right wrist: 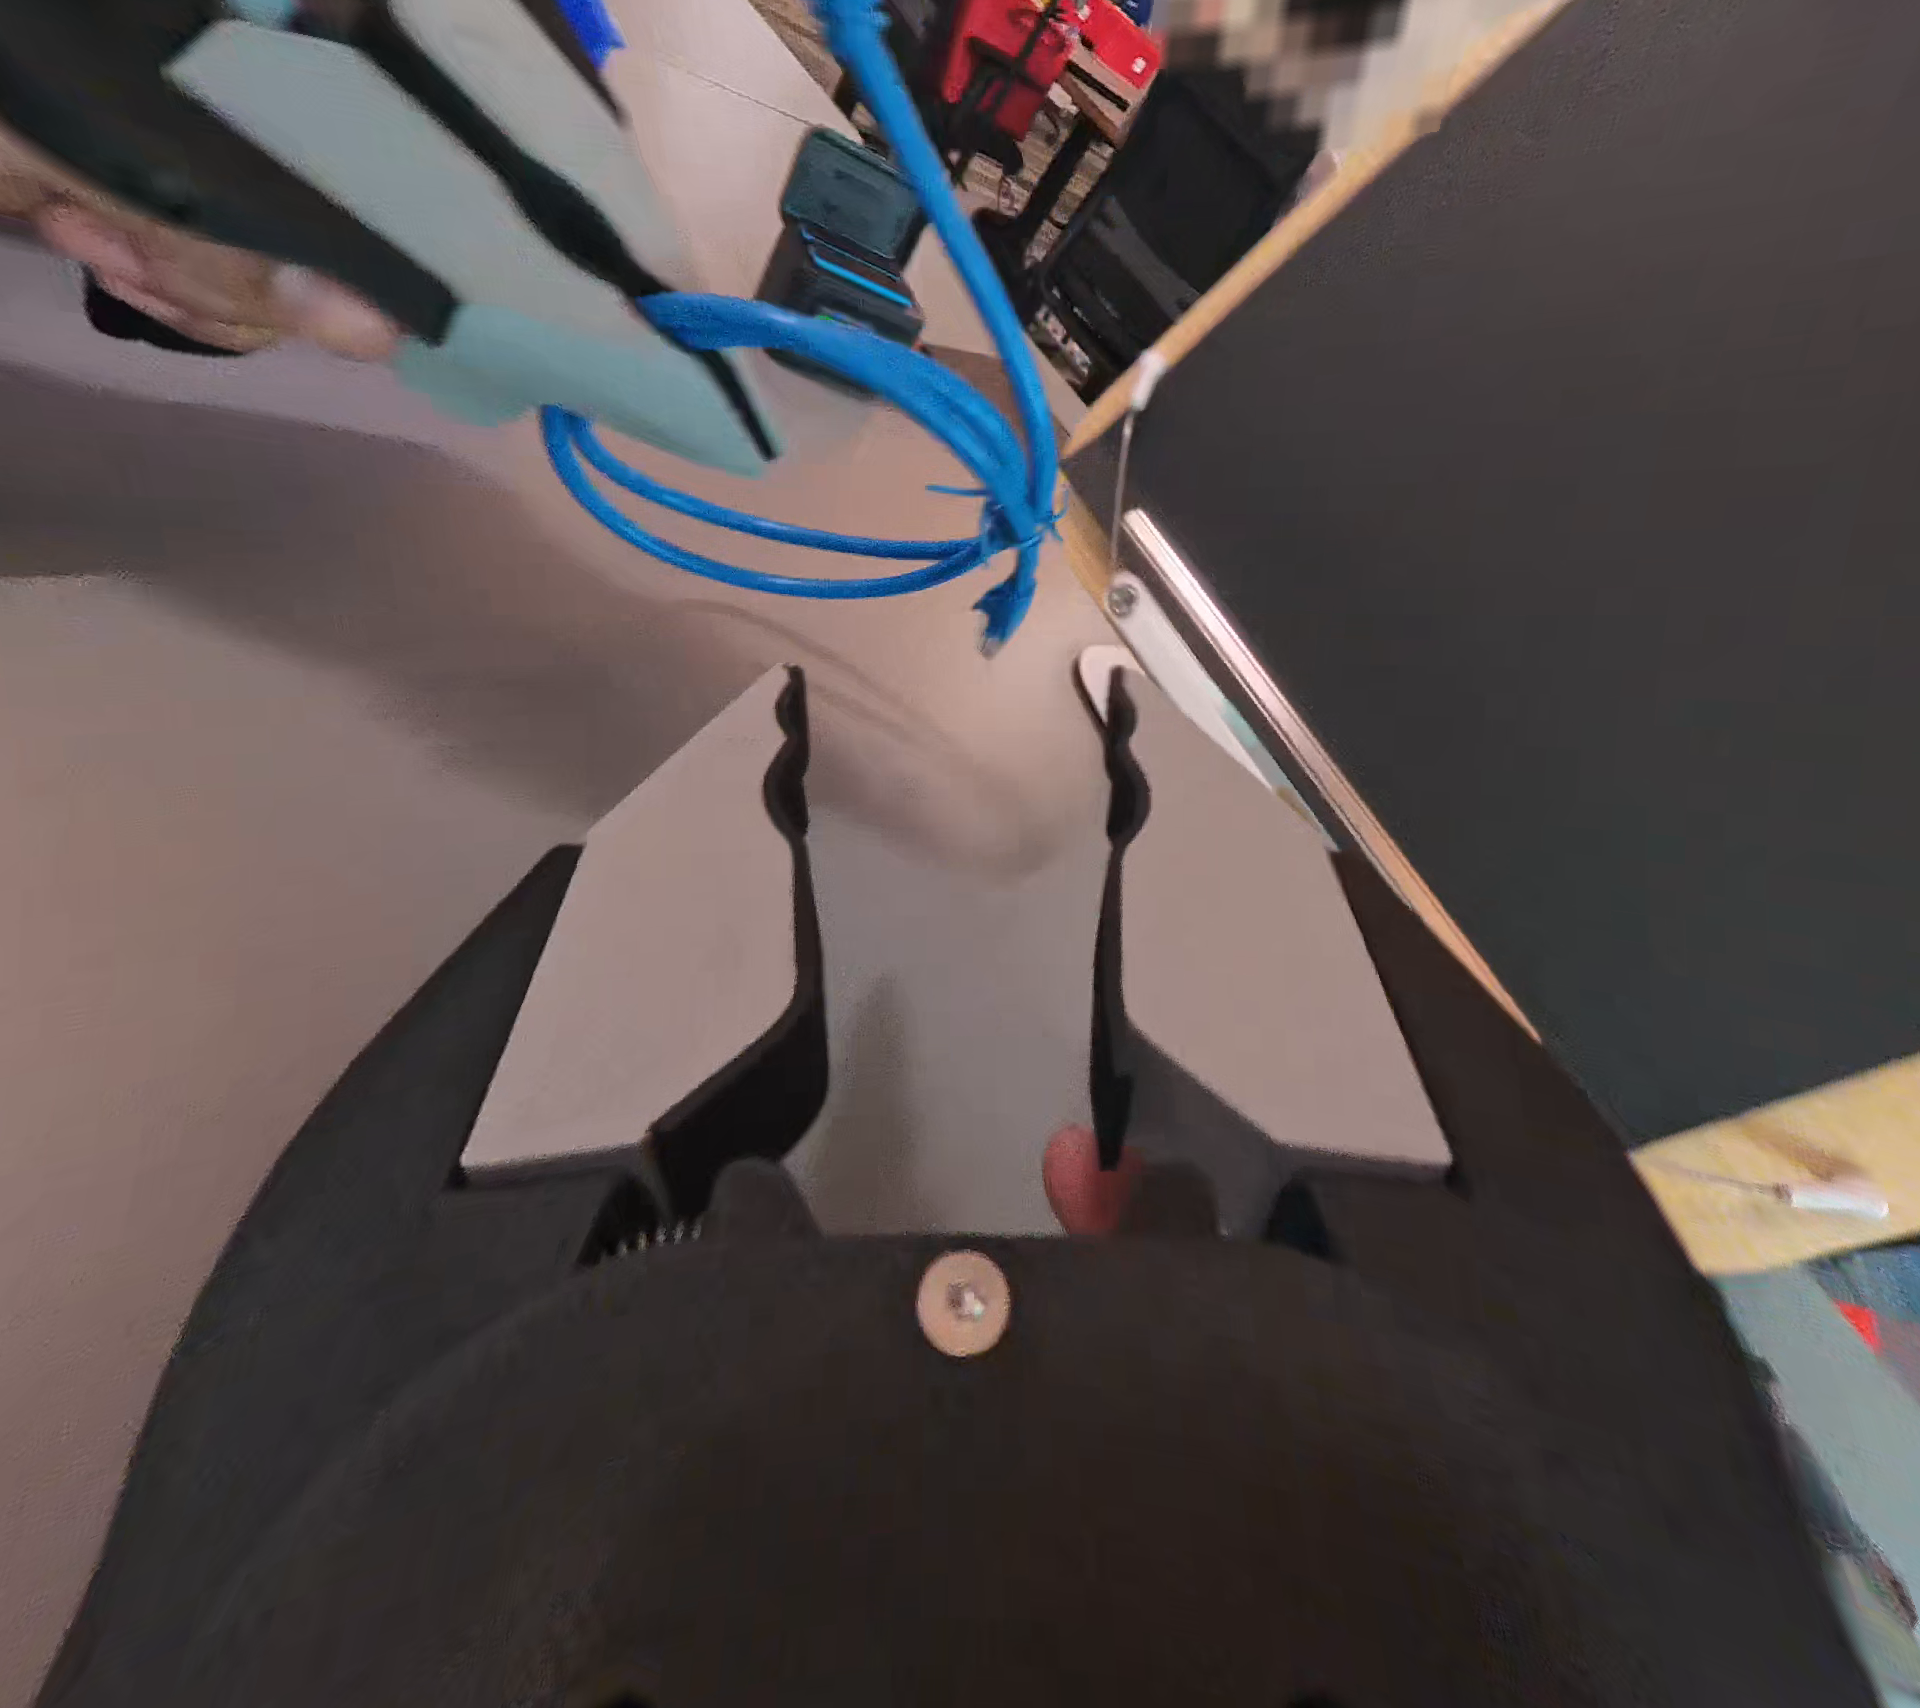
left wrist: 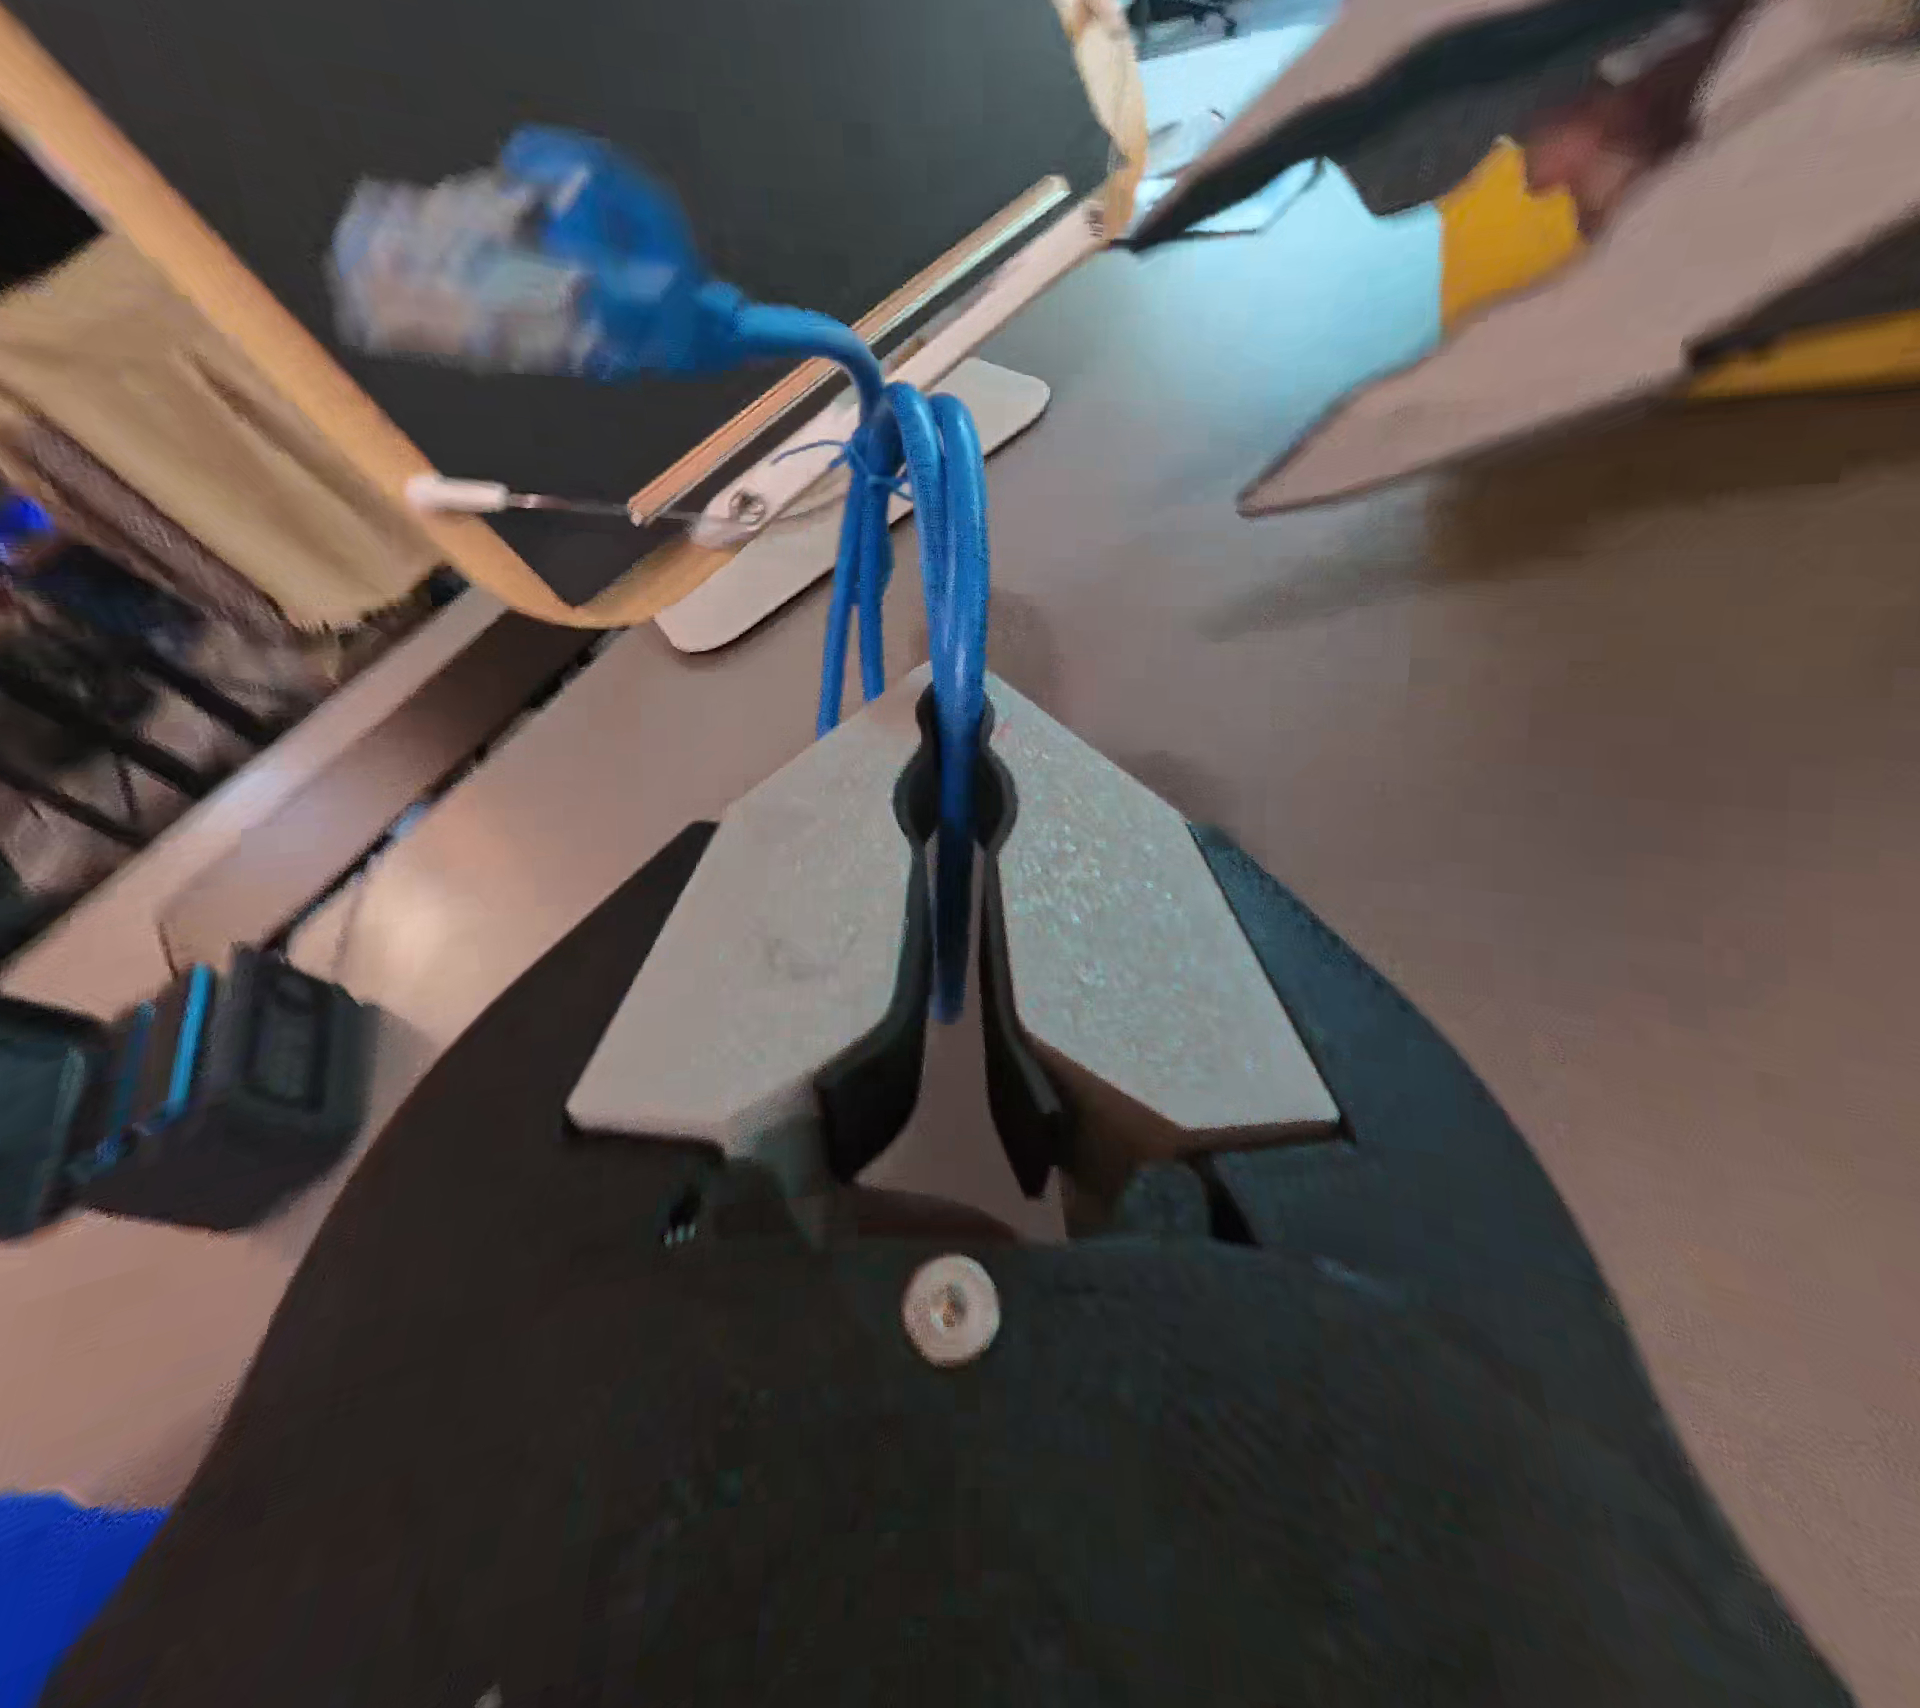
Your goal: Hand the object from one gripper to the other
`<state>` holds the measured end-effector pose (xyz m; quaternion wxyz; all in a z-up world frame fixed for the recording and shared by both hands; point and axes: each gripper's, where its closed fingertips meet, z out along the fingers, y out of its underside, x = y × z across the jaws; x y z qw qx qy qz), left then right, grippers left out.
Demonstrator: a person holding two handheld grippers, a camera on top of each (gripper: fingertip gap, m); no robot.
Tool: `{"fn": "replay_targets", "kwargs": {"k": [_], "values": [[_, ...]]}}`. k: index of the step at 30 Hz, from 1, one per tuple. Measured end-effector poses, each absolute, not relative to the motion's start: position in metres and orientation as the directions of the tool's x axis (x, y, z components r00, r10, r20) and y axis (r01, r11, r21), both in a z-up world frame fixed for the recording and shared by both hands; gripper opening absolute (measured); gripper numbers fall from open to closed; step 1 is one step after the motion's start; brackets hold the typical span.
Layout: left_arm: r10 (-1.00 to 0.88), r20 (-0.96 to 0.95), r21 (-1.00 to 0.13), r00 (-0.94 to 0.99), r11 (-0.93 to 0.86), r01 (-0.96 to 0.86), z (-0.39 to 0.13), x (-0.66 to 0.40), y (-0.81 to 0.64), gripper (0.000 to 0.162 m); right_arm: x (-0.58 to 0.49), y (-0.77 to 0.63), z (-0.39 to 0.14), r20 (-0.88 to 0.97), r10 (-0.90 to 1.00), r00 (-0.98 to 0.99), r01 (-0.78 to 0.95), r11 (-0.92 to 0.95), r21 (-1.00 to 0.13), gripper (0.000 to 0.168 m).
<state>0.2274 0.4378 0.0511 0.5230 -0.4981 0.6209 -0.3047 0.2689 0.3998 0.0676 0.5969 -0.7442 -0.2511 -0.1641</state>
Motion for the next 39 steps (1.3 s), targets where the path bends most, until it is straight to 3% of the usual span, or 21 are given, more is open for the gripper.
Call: {"fn": "replay_targets", "kwargs": {"k": [2,7,8,9,11,14,16,20,28,34,39], "values": [[-0.888,-0.457,-0.845,-0.045,0.449,-0.29,0.048,0.227,0.423,0.0,0.282,0.398,0.065,0.539,0.166,0.826,0.563,-0.191,-0.804,0.065],[-0.76,-0.597,-0.725,-0.256,0.648,-0.233,0.034,0.219,0.387,0.0,0.264,0.397,0.05,0.644,0.242,0.726,0.685,-0.174,-0.708,0.057],[-0.759,-0.596,-0.724,-0.261,0.649,-0.233,0.033,0.219,0.386,0.0,0.255,0.396,0.047,0.655,0.277,0.703,0.705,-0.155,-0.692,0.045],[-0.777,-0.582,-0.741,-0.241,0.629,-0.234,0.034,0.221,0.388,0.0,0.248,0.394,0.044,0.671,0.303,0.676,0.728,-0.14,-0.671,0.018],[-0.849,-0.507,-0.81,-0.147,0.528,-0.256,0.041,0.225,0.402,0.001,0.247,0.397,0.049,0.713,0.266,0.649,0.758,-0.14,-0.637,0.005],[-0.963,-0.264,-0.92,-0.057,0.269,-0.284,0.047,0.227,0.419,0.035,0.26,0.402,0.066,0.748,0.133,0.65,0.759,-0.158,-0.631,0.005],[-0.993,-0.046,-0.951,-0.104,0.076,-0.301,0.046,0.225,0.413,0.049,0.275,0.403,0.076,0.838,0.012,0.545,0.825,-0.186,-0.534,0.004],[-0.877,0.366,-0.91,-0.311,-0.268,-0.316,0.063,0.219,0.378,0.048,0.295,0.404,0.092,0.959,-0.152,0.239,0.917,-0.289,-0.274,0.004],[-0.733,0.629,-0.774,-0.26,-0.621,-0.12,0.095,0.233,0.394,0.066,0.271,0.41,0.106,0.964,-0.26,-0.045,0.94,-0.339,-0.048,0.004],[-0.641,0.736,-0.663,-0.218,-0.747,-0.042,0.093,0.233,0.415,0.037,0.25,0.412,0.109,0.943,-0.306,-0.13,0.945,-0.327,0.024,0.004],[-0.672,0.709,-0.688,-0.213,-0.726,-0.001,0.094,0.229,0.422,0.016,0.232,0.418,0.099,0.954,-0.276,-0.119,0.957,-0.288,0.036,0.007]]}}
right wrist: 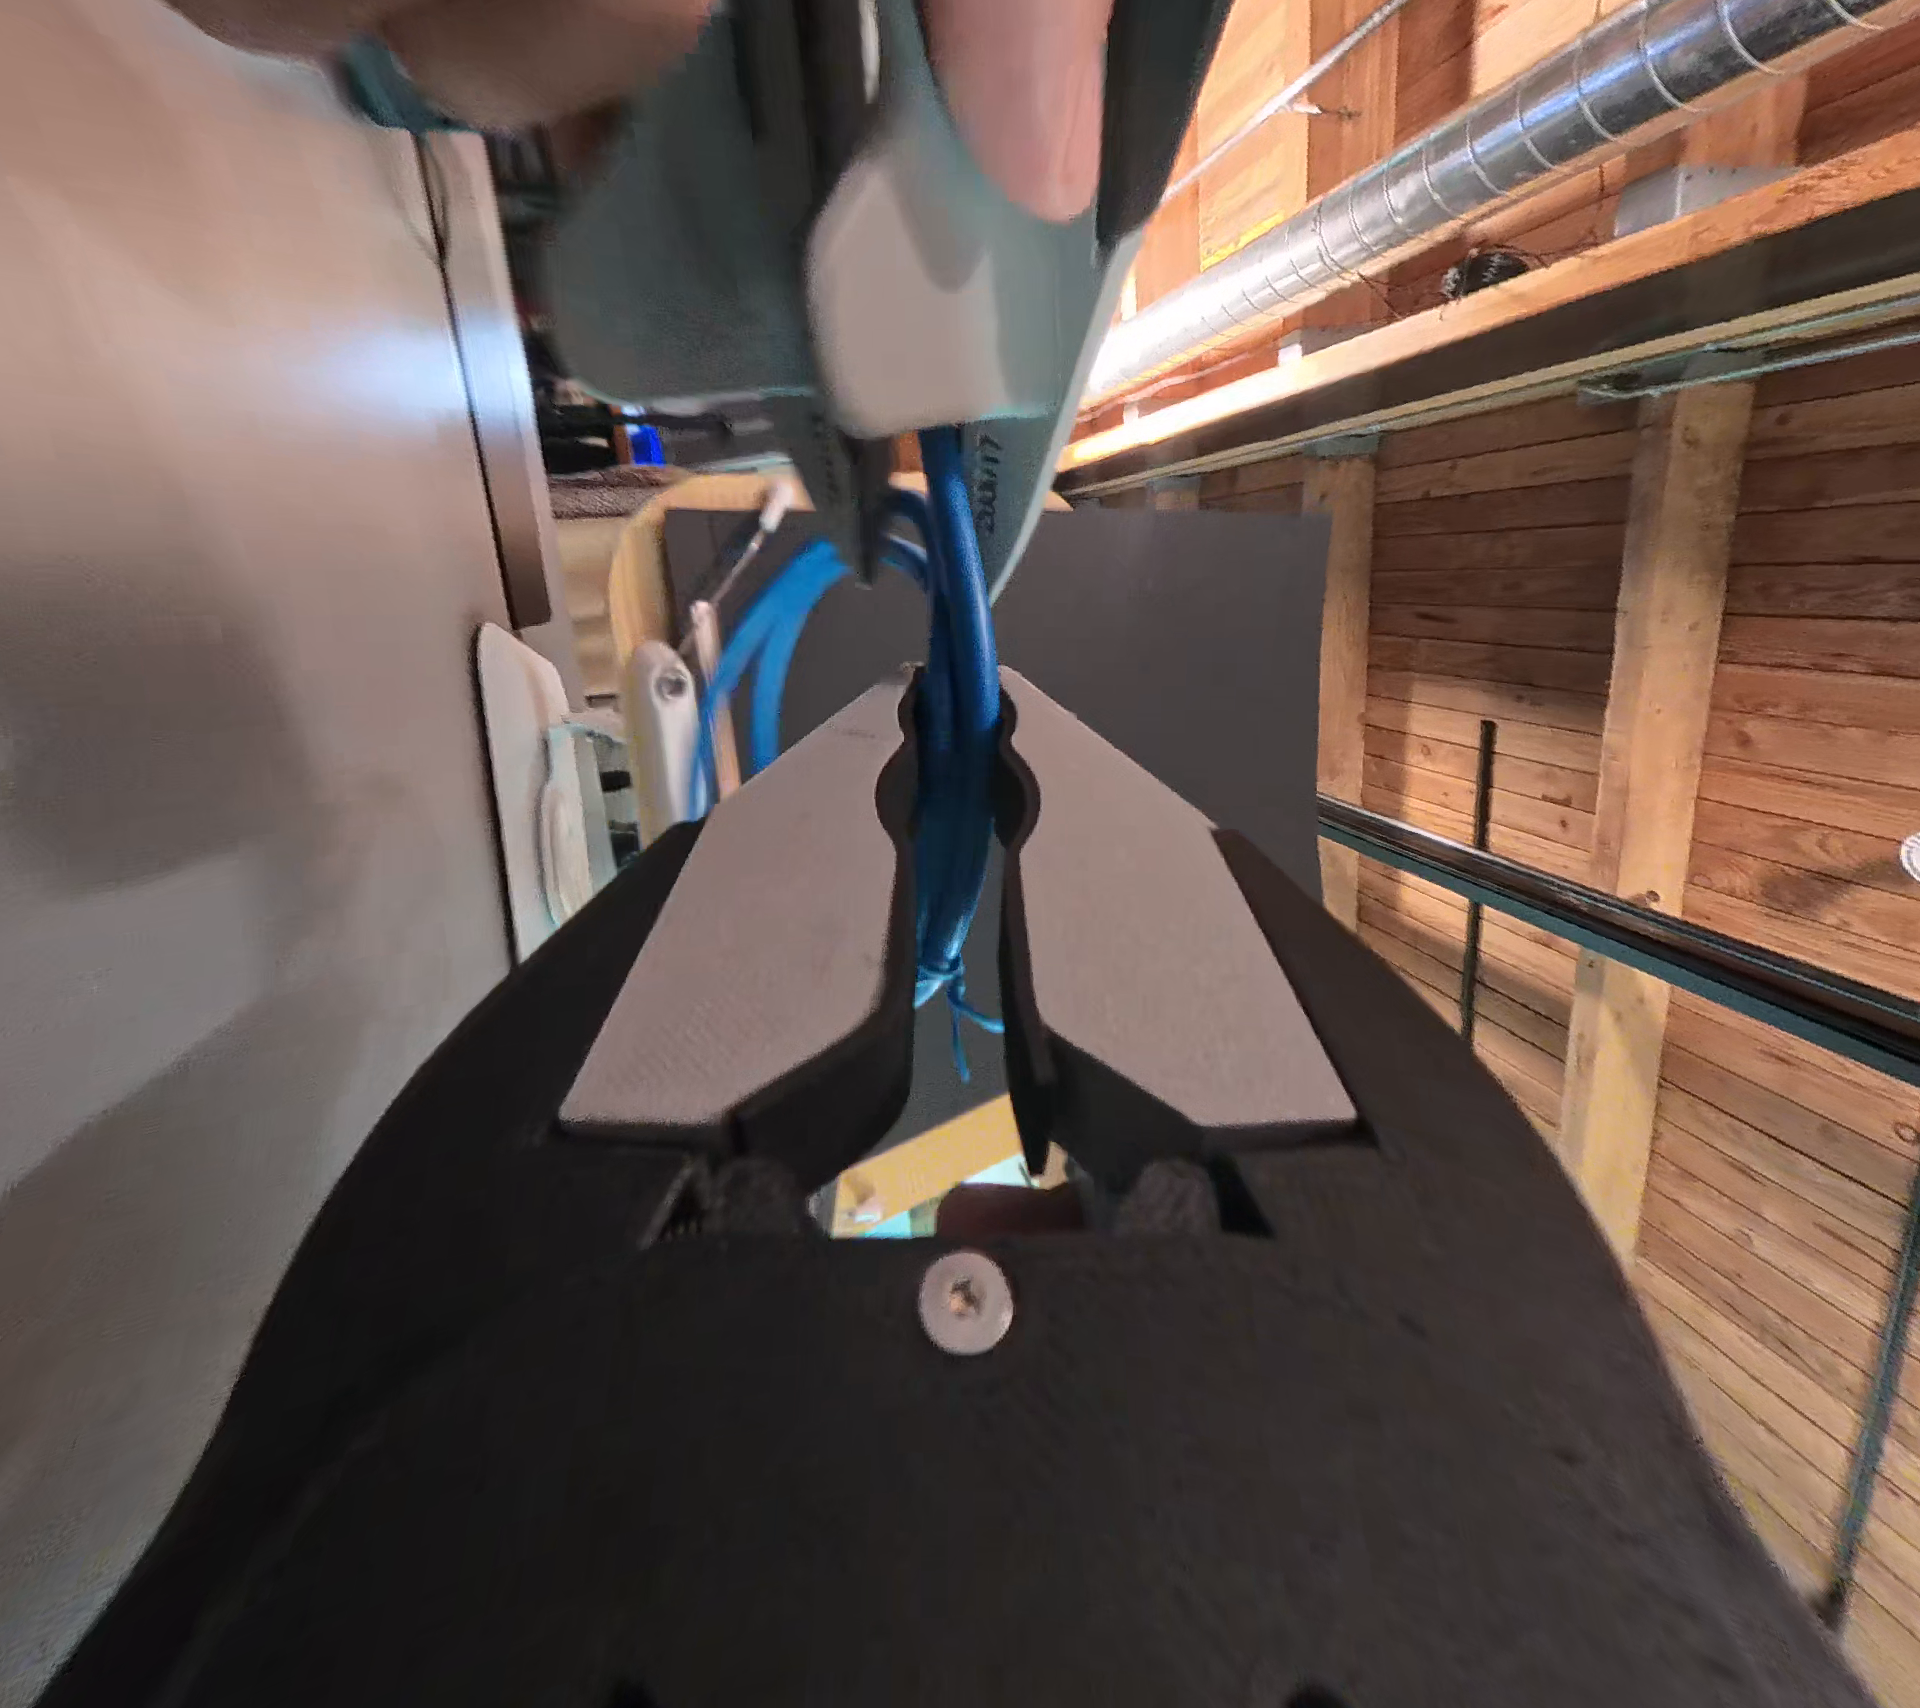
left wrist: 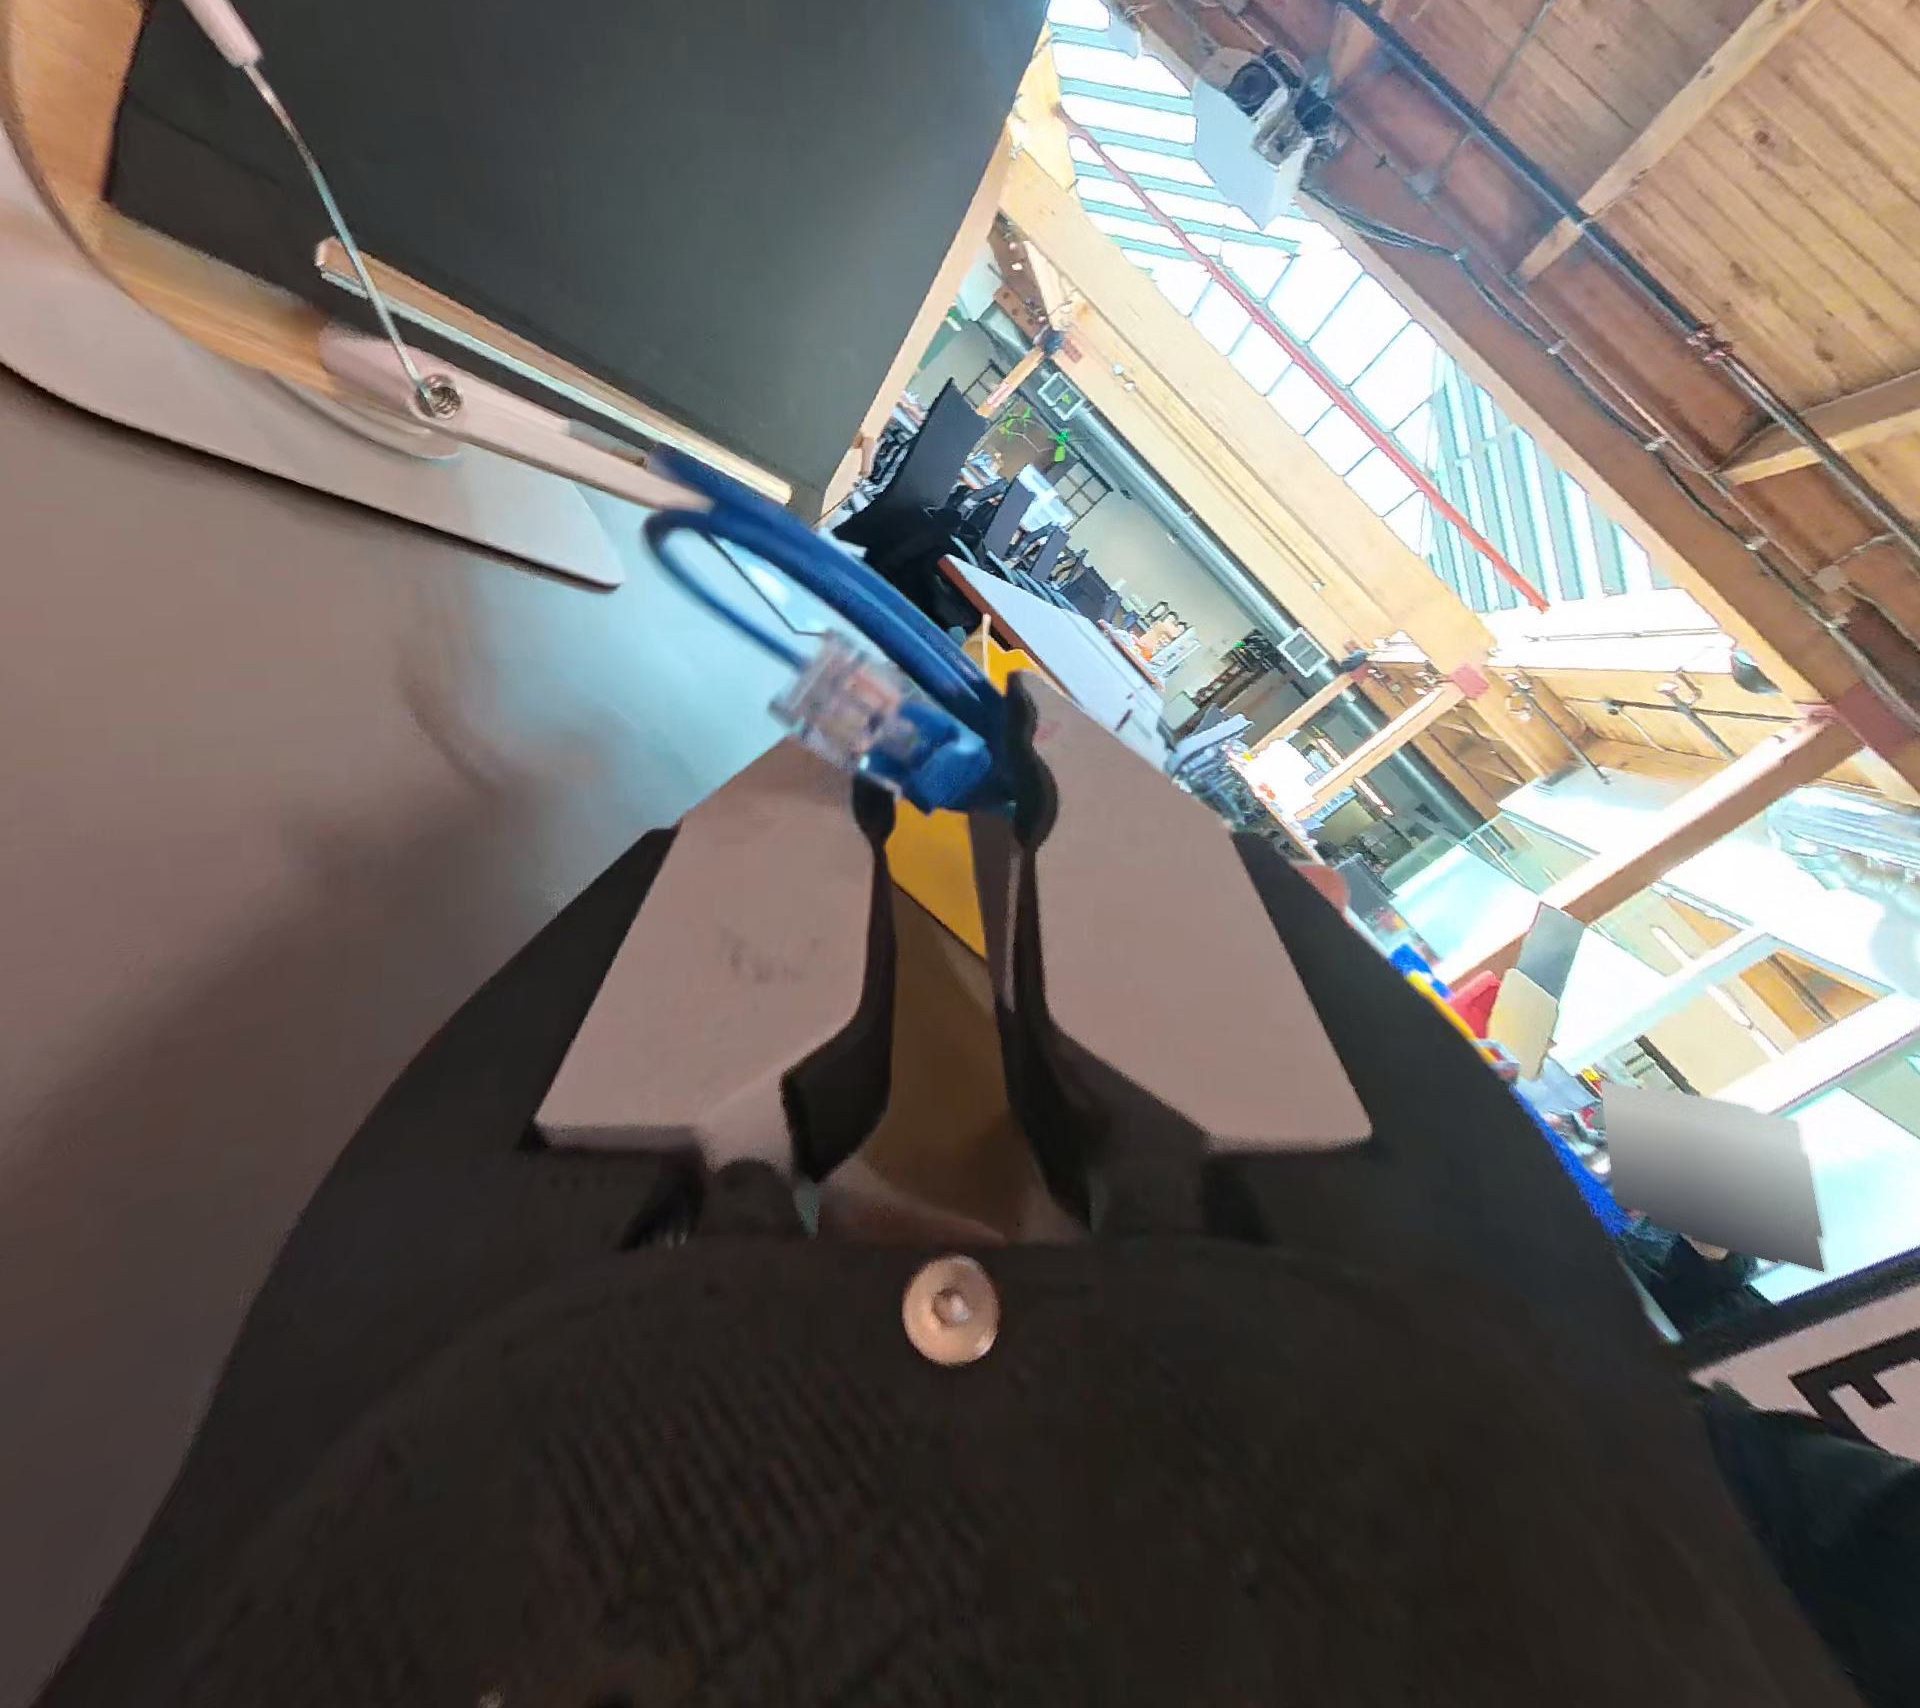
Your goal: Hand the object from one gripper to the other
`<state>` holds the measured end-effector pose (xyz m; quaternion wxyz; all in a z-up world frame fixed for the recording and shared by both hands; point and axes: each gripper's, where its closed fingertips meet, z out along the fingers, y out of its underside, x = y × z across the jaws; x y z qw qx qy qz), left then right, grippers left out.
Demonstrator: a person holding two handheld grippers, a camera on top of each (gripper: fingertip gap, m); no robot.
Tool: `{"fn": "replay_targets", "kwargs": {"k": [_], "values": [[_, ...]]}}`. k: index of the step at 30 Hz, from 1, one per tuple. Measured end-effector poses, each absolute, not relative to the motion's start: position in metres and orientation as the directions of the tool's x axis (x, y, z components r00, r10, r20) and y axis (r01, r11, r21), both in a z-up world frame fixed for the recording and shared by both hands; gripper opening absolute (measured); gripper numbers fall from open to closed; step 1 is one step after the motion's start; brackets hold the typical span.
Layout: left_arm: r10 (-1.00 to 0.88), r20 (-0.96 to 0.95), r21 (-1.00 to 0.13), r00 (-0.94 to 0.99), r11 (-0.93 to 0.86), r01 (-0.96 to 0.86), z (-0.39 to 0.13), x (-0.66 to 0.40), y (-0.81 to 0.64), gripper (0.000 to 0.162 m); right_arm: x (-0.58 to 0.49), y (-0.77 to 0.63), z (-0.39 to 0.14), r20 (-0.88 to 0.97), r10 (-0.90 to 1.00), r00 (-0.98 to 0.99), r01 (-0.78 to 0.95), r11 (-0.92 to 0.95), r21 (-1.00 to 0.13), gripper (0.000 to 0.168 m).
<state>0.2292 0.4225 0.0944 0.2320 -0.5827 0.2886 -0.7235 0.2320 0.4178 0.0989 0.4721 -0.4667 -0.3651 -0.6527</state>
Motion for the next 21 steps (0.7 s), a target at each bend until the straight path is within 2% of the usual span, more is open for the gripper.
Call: {"fn": "replay_targets", "kwargs": {"k": [2,4,7,10,12,14,15,16,18,21], "values": [[-0.678,0.687,-0.704,-0.263,-0.71,-0.007,0.1,0.226,0.42,0.004,0.223,0.421,0.088,0.969,-0.229,-0.095,0.97,-0.239,0.038,0.014],[-0.735,0.624,-0.766,-0.265,-0.642,-0.022,0.1,0.224,0.42,0.003,0.218,0.424,0.073,0.987,-0.161,-0.007,0.985,-0.173,-0.022,0.028],[-0.85,0.46,-0.884,-0.257,-0.465,-0.043,0.099,0.22,0.419,0.004,0.211,0.42,0.06,0.96,-0.015,0.28,0.959,-0.037,-0.28,0.047],[-0.935,0.27,-0.962,-0.228,-0.271,-0.026,0.102,0.213,0.423,0.003,0.22,0.41,0.066,0.829,0.094,0.551,0.833,-0.001,-0.553,0.055],[-0.977,0.079,-0.996,-0.199,-0.068,-0.063,0.096,0.209,0.422,0.003,0.234,0.404,0.082,0.747,0.094,0.658,0.749,0.018,-0.663,0.064],[-0.972,-0.122,-0.981,-0.2,0.148,-0.121,0.084,0.204,0.416,0.003,0.255,0.4,0.093,0.699,0.058,0.713,0.7,-0.003,-0.714,0.071],[-0.948,-0.215,-0.959,-0.236,0.25,-0.13,0.079,0.202,0.407,0.003,0.262,0.398,0.094,0.686,0.059,0.725,0.688,-0.021,-0.726,0.069],[-0.919,-0.286,-0.937,-0.27,0.327,-0.123,0.076,0.2,0.399,0.004,0.263,0.396,0.09,0.678,0.092,0.729,0.683,-0.038,-0.729,0.058],[-0.87,-0.342,-0.909,-0.354,0.402,-0.111,0.07,0.194,0.382,0.004,0.261,0.394,0.075,0.674,0.183,0.715,0.695,-0.084,-0.714,0.061],[-0.805,-0.389,-0.869,-0.448,0.481,-0.111,0.058,0.183,0.37,0.003,0.258,0.393,0.062,0.684,0.243,0.687,0.721,-0.113,-0.684,0.057]]}}
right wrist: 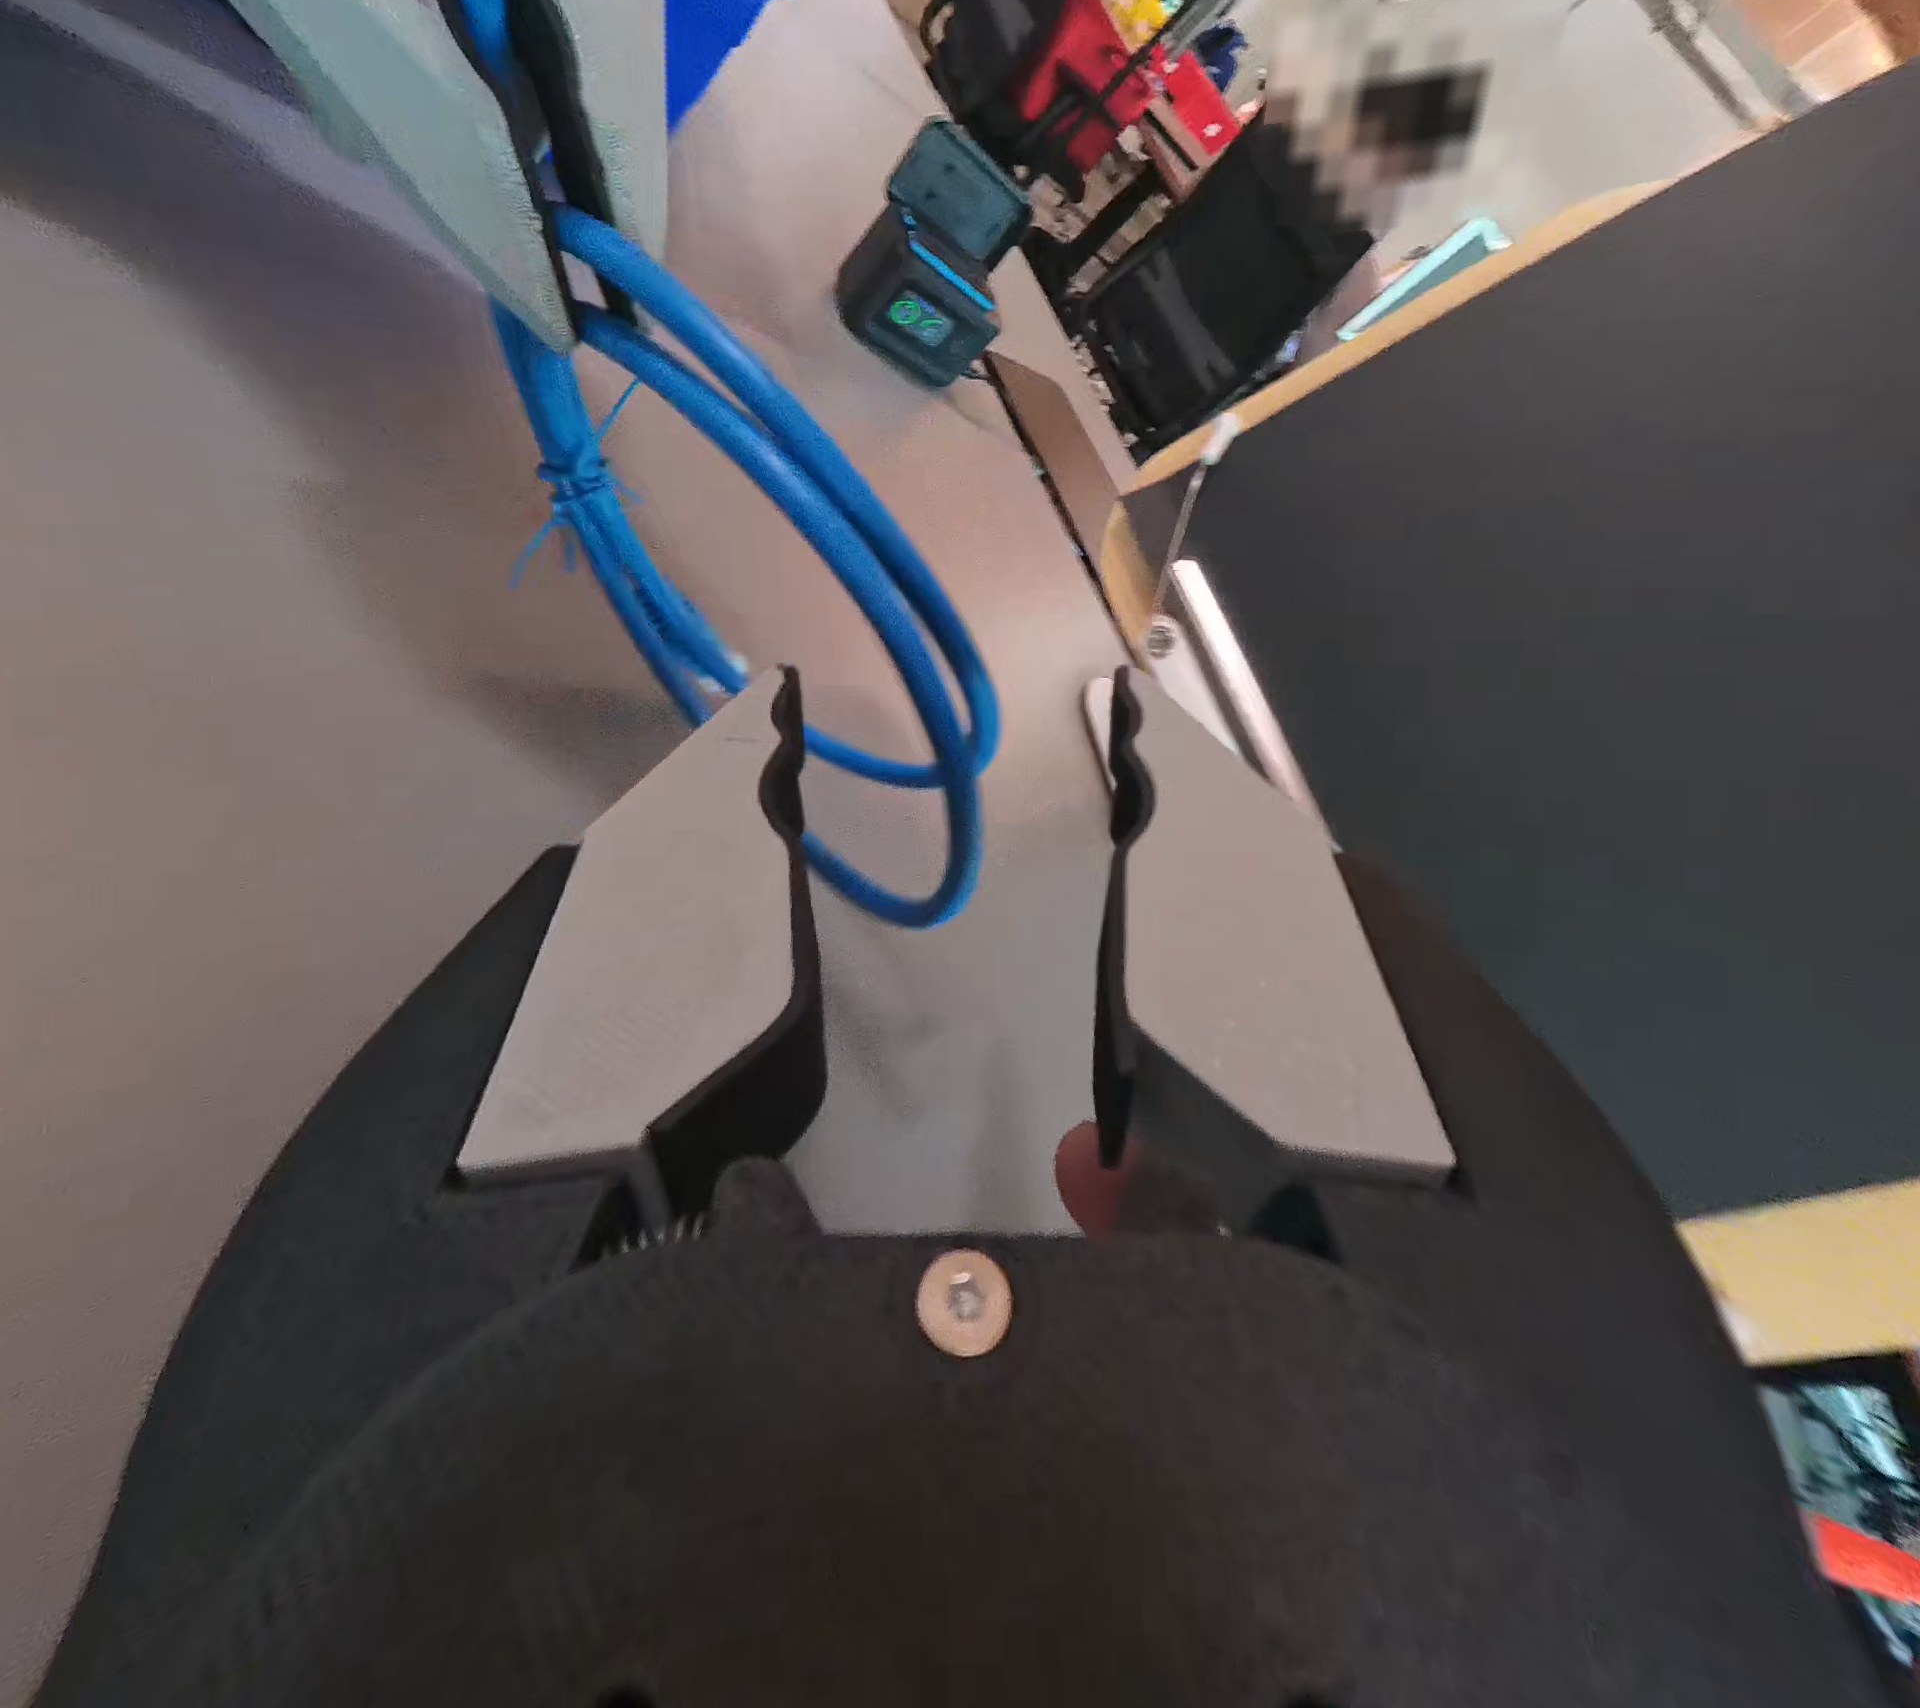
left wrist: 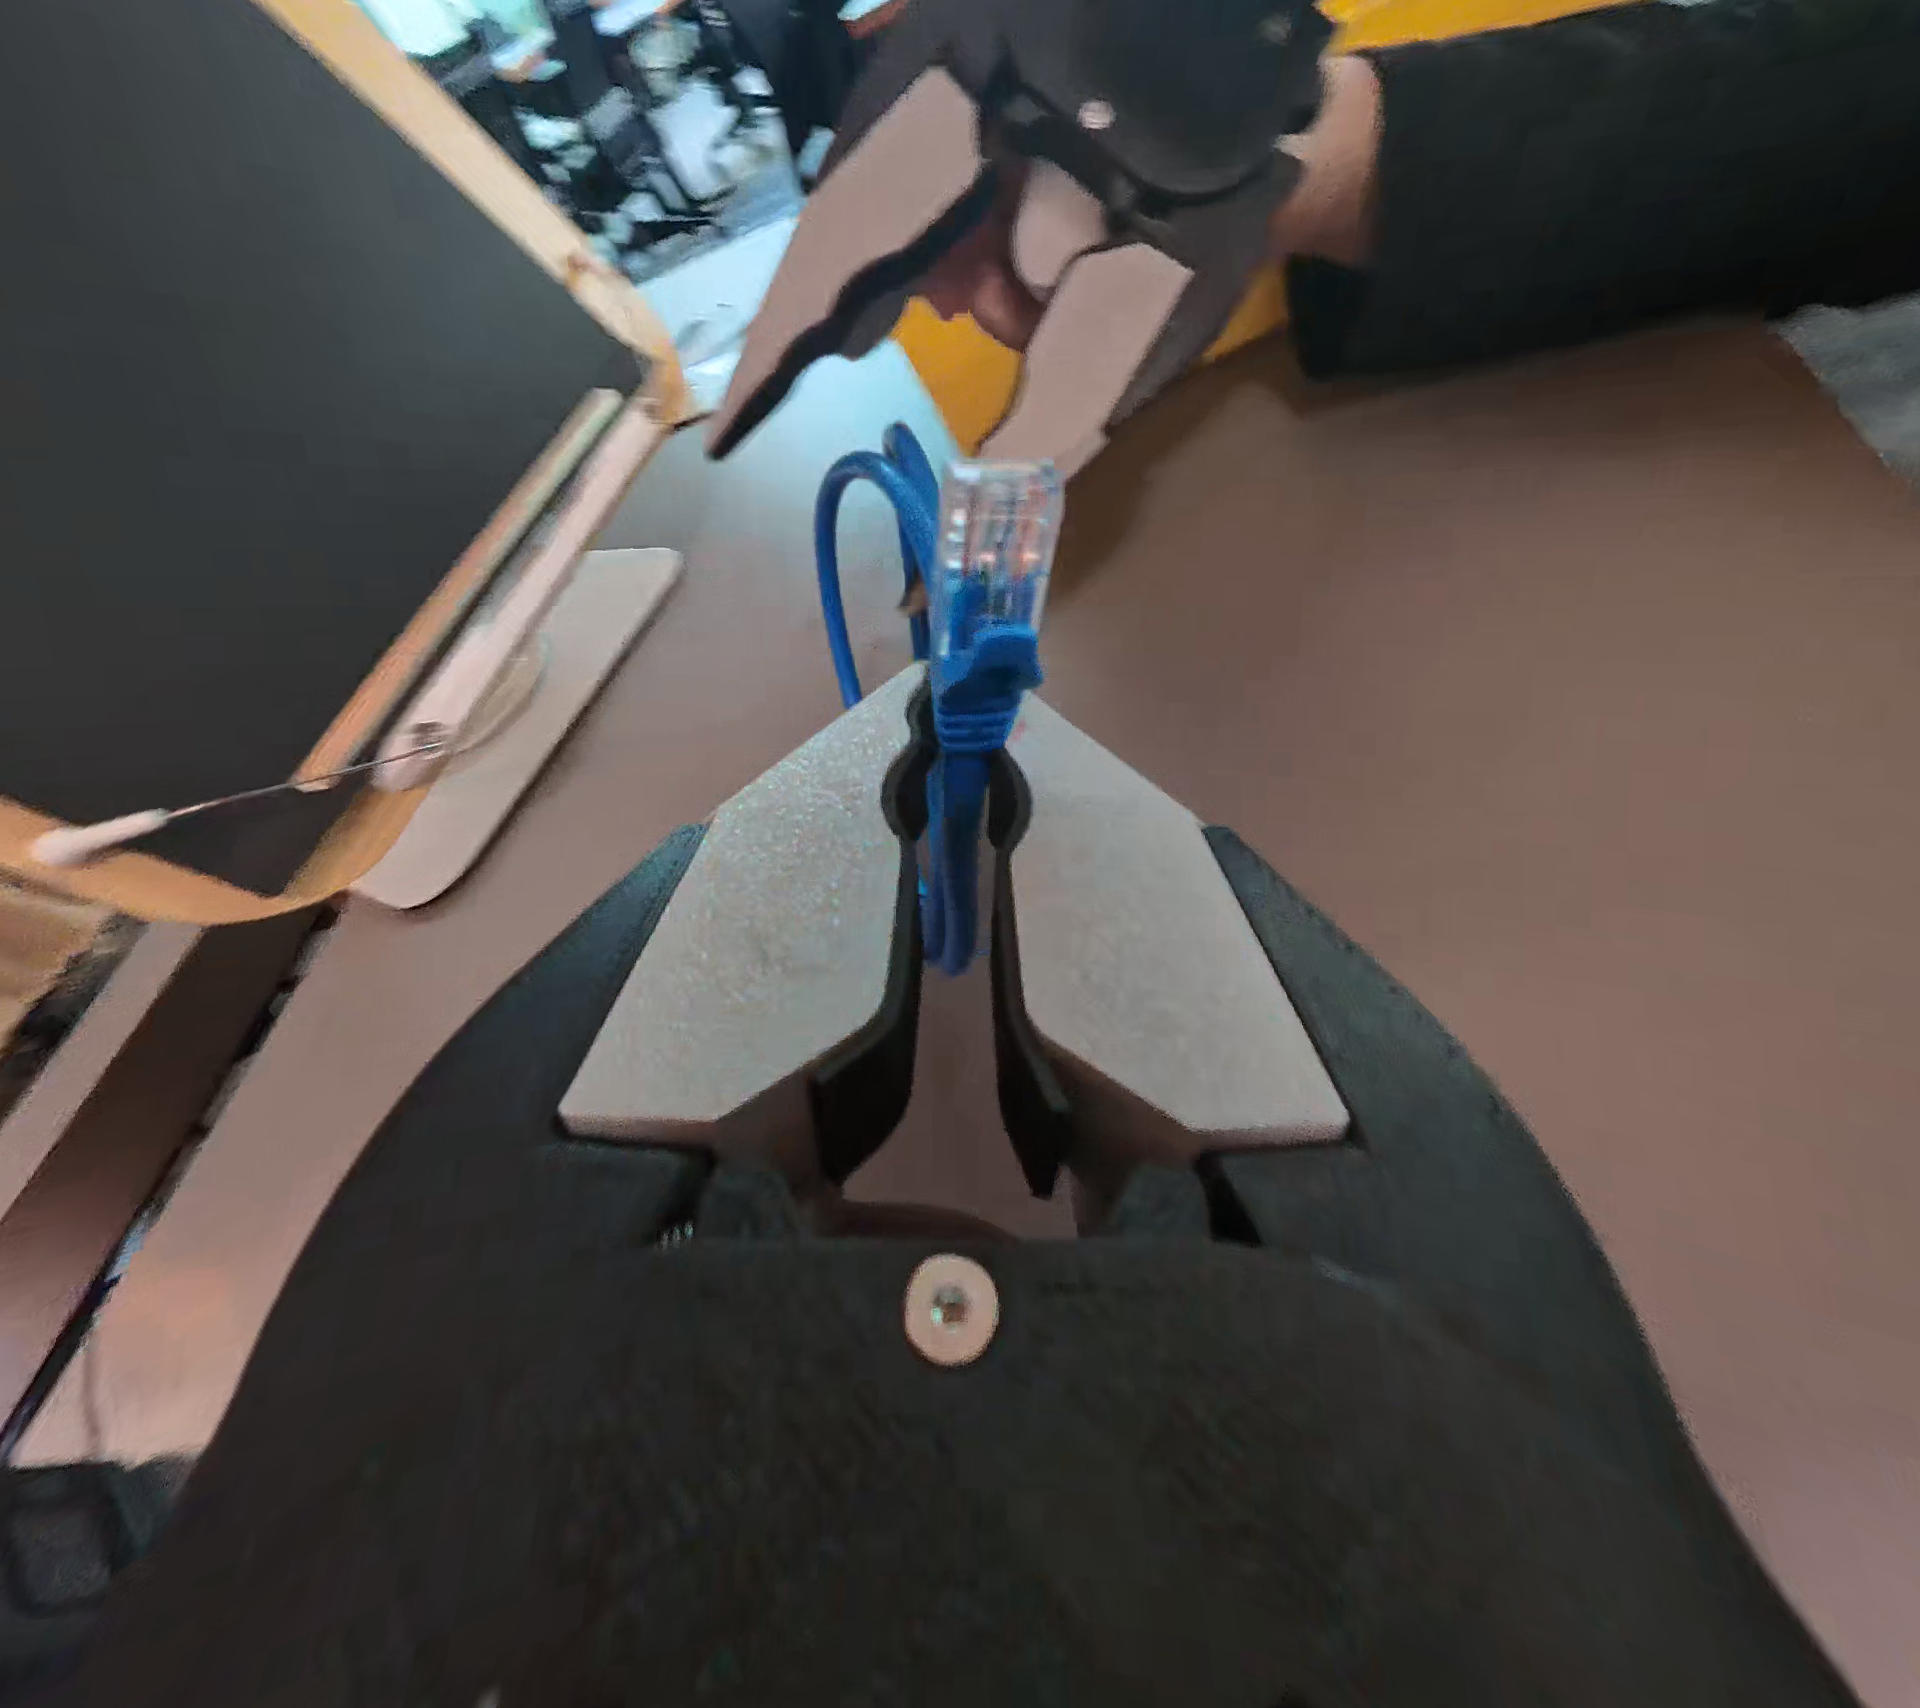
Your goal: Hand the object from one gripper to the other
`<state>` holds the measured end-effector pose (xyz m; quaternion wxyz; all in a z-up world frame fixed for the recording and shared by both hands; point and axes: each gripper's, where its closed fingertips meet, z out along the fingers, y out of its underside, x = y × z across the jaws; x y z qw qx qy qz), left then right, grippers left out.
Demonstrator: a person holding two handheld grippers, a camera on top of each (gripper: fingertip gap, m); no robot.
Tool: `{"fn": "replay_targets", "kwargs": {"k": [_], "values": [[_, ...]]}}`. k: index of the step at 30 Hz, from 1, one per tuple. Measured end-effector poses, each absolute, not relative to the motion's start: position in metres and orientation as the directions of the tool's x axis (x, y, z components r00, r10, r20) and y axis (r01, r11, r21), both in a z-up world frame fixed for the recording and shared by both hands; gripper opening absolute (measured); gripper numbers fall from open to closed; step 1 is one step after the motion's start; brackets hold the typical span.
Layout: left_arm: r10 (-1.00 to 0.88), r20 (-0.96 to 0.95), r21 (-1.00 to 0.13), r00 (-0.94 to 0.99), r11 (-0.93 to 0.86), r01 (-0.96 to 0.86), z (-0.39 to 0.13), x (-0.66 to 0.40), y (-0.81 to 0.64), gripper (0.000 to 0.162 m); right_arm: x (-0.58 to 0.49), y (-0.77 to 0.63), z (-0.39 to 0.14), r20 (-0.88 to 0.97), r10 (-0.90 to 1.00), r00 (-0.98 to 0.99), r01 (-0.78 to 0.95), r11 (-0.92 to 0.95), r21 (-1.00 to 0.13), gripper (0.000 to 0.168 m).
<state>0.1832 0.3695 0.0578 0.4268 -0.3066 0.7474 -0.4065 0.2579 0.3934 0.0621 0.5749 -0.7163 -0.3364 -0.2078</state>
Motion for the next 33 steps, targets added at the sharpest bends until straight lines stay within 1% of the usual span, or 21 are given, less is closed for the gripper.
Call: {"fn": "replay_targets", "kwargs": {"k": [2,3,4,5,6,8,9,11,12,13,14,16,17,20,21,22,24,27,31,32,33], "values": [[-0.781,-0.336,-0.88,-0.527,0.459,-0.12,0.053,0.173,0.36,0.003,0.253,0.394,0.054,0.663,0.285,0.692,0.713,-0.129,-0.689,0.068],[-0.782,-0.336,-0.884,-0.525,0.454,-0.111,0.055,0.172,0.36,0.003,0.249,0.392,0.048,0.66,0.32,0.68,0.722,-0.133,-0.679,0.055],[-0.787,-0.342,-0.887,-0.514,0.451,-0.1,0.058,0.173,0.362,0.003,0.243,0.389,0.042,0.661,0.371,0.652,0.74,-0.124,-0.661,0.006],[-0.801,-0.336,-0.894,-0.495,0.437,-0.1,0.06,0.174,0.365,0.003,0.24,0.387,0.041,0.668,0.382,0.638,0.751,-0.115,-0.651,0.0],[-0.83,-0.32,-0.904,-0.457,0.411,-0.115,0.062,0.178,0.372,0.004,0.242,0.389,0.043,0.664,0.37,0.65,0.742,-0.123,-0.659,0.0],[-0.916,-0.23,-0.94,-0.327,0.297,-0.17,0.067,0.191,0.394,0.015,0.25,0.393,0.05,0.615,0.329,0.717,0.684,-0.16,-0.712,0.0],[-0.955,-0.162,-0.956,-0.25,0.215,-0.201,0.069,0.196,0.407,0.022,0.26,0.397,0.06,0.605,0.261,0.752,0.653,-0.17,-0.738,0.0],[-0.99,-0.038,-0.964,-0.135,0.072,-0.256,0.067,0.202,0.428,0.042,0.285,0.399,0.077,0.607,0.104,0.788,0.615,-0.182,-0.767,0.0],[-0.994,0.04,-0.964,-0.099,-0.012,-0.267,0.067,0.202,0.434,0.04,0.296,0.399,0.085,0.627,0.027,0.779,0.62,-0.183,-0.763,0.0],[-0.984,0.144,-0.956,-0.106,-0.11,-0.272,0.068,0.201,0.432,0.036,0.306,0.397,0.092,0.664,-0.049,0.746,0.646,-0.187,-0.74,0.0],[-0.952,0.258,-0.939,-0.166,-0.206,-0.275,0.072,0.2,0.422,0.034,0.314,0.395,0.098,0.709,-0.116,0.696,0.682,-0.201,-0.703,0.0],[-0.824,0.444,-0.891,-0.352,-0.366,-0.268,0.091,0.195,0.391,0.031,0.318,0.394,0.104,0.785,-0.193,0.588,0.75,-0.233,-0.619,0.0],[-0.762,0.499,-0.866,-0.414,-0.417,-0.275,0.097,0.194,0.38,0.031,0.315,0.393,0.107,0.816,-0.218,0.535,0.783,-0.236,-0.576,0.0],[-0.69,0.582,-0.813,-0.43,-0.478,-0.333,0.092,0.203,0.366,0.04,0.303,0.391,0.123,0.897,-0.311,0.314,0.88,-0.26,-0.398,0.0],[-0.667,0.608,-0.794,-0.431,-0.498,-0.349,0.09,0.206,0.361,0.047,0.3,0.389,0.129,0.908,-0.349,0.23,0.897,-0.285,-0.337,0.0],[-0.635,0.637,-0.771,-0.438,-0.532,-0.35,0.091,0.21,0.358,0.049,0.299,0.387,0.134,0.912,-0.378,0.162,0.905,-0.311,-0.29,0.0],[-0.574,0.693,-0.717,-0.435,-0.608,-0.341,0.093,0.22,0.354,0.051,0.293,0.386,0.14,0.91,-0.41,0.069,0.916,-0.336,-0.221,0.0],[-0.485,0.764,-0.625,-0.425,-0.721,-0.3,0.1,0.228,0.361,0.059,0.268,0.387,0.137,0.917,-0.399,-0.009,0.951,-0.288,-0.116,0.0],[-0.379,0.82,-0.519,-0.429,-0.809,-0.275,0.105,0.226,0.379,0.057,0.243,0.391,0.131,0.922,-0.38,-0.071,0.966,-0.257,-0.031,0.0],[-0.401,0.822,-0.523,-0.405,-0.812,-0.258,0.101,0.226,0.386,0.051,0.24,0.393,0.128,0.925,-0.37,-0.081,0.967,-0.255,-0.017,0.0],[-0.436,0.816,-0.542,-0.379,-0.805,-0.241,0.096,0.227,0.39,0.039,0.237,0.394,0.124,0.929,-0.359,-0.089,0.968,-0.249,-0.004,0.0]]}}
